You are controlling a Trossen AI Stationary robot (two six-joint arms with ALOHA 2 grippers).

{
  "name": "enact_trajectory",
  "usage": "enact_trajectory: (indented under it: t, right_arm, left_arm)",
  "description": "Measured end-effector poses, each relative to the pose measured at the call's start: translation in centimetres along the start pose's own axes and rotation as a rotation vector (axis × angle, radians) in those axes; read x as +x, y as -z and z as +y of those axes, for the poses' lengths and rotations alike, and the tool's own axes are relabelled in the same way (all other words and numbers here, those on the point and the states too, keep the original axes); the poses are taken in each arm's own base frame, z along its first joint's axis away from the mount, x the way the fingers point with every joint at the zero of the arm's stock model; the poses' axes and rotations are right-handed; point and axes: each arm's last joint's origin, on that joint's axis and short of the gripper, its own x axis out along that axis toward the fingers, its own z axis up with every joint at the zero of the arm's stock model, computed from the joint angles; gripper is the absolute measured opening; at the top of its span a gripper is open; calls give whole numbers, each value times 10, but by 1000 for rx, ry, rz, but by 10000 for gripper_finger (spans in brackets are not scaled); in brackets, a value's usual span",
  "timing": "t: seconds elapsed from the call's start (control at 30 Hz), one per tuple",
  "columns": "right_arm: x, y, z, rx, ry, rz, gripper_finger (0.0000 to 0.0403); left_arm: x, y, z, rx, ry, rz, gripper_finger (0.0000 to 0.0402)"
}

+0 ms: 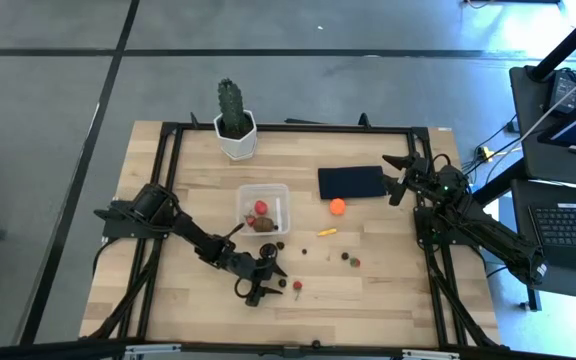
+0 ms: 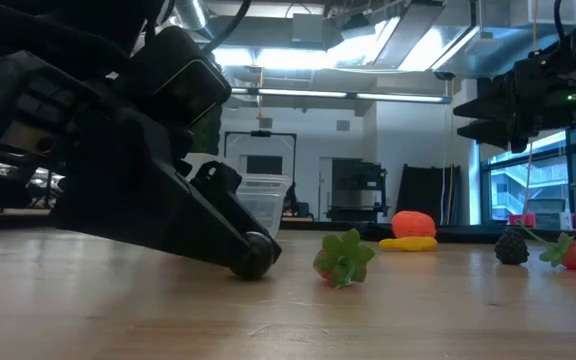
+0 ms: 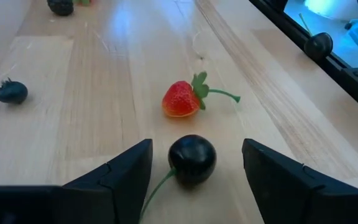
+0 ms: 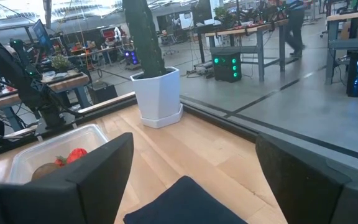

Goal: Pick and placing Produce into tupperware
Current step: Put the top black cherry into the transparent container

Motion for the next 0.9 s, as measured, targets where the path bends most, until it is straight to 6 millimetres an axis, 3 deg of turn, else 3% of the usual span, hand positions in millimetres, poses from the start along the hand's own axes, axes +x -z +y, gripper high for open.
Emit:
enact_trajectory:
  t: [0.57,0.9]
  right_arm:
    - [0,0,0,1,0,0,339]
    - [0,0,0,0,0,0,339]
  left_arm:
    - [0,0,2,-5,2,6,169]
    - [0,0,2,-5,2,6,97]
